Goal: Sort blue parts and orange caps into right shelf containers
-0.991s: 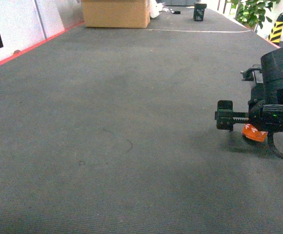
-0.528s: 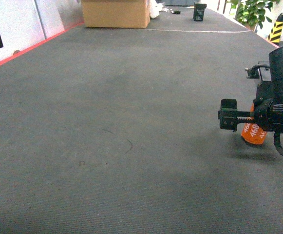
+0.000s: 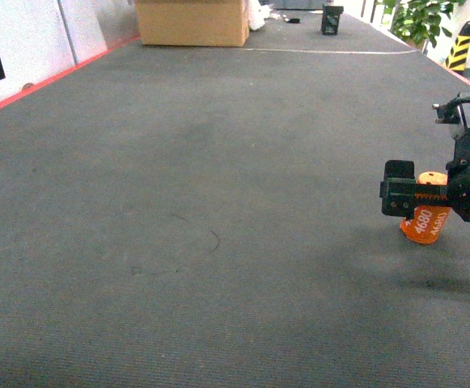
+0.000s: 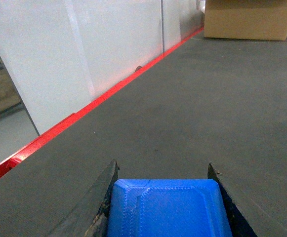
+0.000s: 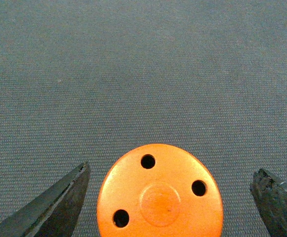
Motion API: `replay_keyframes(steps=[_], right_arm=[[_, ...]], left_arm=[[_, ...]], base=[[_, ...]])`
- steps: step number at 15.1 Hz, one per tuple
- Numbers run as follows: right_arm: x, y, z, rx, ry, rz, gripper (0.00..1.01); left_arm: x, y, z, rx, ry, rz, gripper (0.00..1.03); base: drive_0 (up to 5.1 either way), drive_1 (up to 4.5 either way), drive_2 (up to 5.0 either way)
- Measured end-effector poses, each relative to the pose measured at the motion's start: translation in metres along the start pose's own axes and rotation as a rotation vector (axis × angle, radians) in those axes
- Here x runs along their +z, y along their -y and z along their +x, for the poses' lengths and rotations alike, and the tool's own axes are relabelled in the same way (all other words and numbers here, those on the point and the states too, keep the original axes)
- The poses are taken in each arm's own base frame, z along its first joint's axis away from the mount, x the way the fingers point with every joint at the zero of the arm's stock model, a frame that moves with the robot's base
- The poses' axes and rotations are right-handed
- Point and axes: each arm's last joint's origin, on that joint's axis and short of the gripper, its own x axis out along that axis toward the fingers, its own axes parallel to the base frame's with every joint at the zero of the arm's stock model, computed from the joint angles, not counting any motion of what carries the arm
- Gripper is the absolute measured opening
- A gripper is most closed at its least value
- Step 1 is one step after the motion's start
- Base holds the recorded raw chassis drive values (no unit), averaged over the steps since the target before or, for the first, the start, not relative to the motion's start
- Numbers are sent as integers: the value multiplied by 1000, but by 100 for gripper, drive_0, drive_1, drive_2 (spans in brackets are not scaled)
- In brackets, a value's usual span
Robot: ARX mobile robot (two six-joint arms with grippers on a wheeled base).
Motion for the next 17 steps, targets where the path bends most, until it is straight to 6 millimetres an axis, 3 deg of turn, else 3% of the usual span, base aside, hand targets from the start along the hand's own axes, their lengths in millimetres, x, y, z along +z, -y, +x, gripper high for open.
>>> replay_keyframes(steps=[17], right_arm=[[10,5,25,-34,-7,13,98]], left_arm=[[0,0,0,0,0,0,41]], base=[[0,0,0]])
